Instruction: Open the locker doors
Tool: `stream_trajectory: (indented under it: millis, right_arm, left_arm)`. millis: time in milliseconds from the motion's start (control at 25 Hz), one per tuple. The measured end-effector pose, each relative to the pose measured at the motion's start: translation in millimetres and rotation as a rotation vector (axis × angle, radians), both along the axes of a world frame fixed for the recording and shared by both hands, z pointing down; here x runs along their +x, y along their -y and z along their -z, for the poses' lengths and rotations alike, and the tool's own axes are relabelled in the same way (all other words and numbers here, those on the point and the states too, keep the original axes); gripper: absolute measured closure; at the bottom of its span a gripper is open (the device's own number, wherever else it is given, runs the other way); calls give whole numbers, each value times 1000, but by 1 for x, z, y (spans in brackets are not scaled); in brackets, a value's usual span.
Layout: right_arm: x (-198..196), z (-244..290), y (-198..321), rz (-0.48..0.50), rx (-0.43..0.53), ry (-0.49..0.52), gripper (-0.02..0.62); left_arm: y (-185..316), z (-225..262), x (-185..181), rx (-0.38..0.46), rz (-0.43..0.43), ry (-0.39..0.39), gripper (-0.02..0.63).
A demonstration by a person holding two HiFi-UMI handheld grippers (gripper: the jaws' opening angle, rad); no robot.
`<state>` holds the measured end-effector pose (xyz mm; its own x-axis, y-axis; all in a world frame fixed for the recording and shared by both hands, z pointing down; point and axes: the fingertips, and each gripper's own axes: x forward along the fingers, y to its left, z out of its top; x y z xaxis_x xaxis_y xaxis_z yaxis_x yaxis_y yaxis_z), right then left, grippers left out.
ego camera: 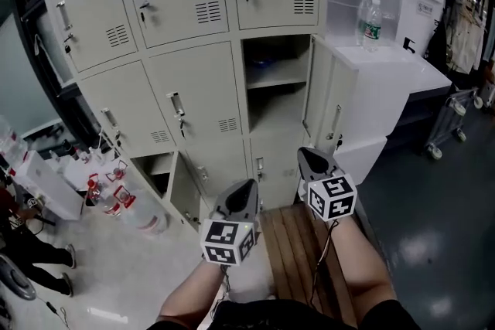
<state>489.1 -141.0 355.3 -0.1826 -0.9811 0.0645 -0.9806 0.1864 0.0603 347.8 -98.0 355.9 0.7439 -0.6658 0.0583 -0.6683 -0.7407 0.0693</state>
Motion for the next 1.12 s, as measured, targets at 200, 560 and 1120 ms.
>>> stream_trajectory:
  millis: [200,560,1120]
  right_arm:
    - [-83,9,25,131,11,-3,595]
    - [-247,8,76,298,13,11,595]
    - [-431,10,132,360,8,18,595]
  left_arm:
    - [14,1,-69,-2,113,-8,605]
    - [52,-4,-216,-13,270,-2,604]
    - [118,-7,-392,-31,324,-21,604]
